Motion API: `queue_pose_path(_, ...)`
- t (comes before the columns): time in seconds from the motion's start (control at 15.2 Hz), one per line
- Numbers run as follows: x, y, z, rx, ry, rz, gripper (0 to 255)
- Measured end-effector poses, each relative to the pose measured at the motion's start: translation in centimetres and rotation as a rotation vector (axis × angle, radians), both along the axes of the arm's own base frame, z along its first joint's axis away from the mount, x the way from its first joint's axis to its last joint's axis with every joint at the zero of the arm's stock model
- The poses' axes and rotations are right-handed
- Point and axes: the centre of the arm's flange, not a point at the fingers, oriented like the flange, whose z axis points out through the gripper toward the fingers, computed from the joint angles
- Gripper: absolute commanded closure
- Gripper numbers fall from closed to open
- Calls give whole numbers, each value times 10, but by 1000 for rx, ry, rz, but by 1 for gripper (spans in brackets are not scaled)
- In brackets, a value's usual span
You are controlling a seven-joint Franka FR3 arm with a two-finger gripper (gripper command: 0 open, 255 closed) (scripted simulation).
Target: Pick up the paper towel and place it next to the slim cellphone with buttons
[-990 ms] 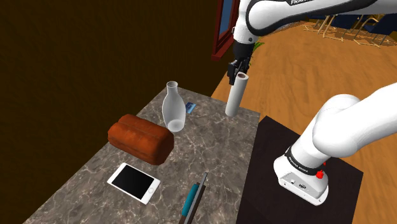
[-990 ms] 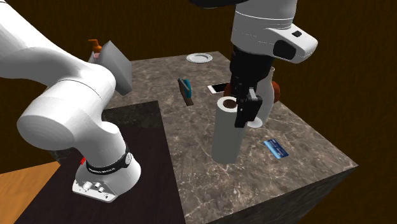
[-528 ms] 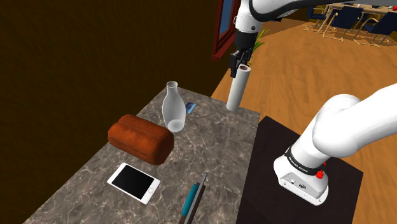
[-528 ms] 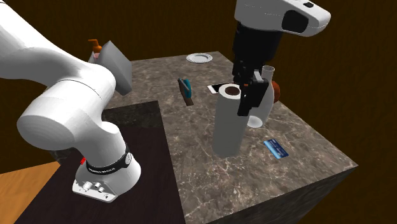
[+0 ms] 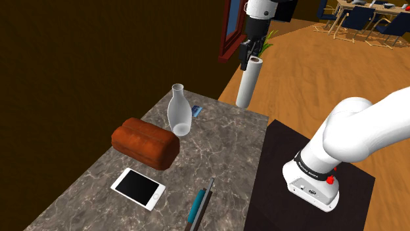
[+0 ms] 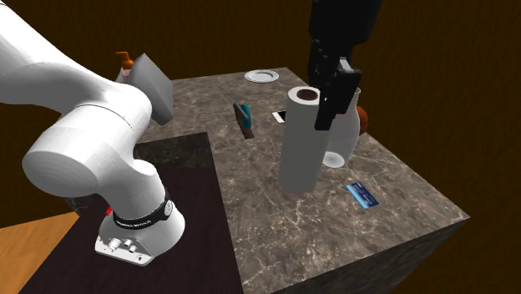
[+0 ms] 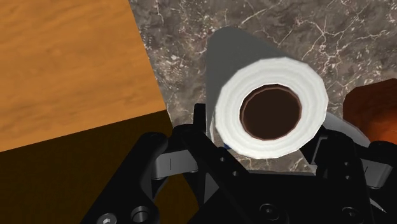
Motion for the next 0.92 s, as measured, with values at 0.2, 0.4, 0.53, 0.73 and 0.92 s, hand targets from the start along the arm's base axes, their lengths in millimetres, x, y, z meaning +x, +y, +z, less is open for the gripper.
queue_pose_path(0.2,0,0,16,0,0,0,255)
queue_pose_path(0.4,1,-1,31,0,0,0,255)
queue_pose_path(0.53,2,1,42,0,0,0,255)
queue_pose_path(0.73,1,0,58,0,0,0,255)
queue_pose_path(0.92,1,0,73,0,0,0,255)
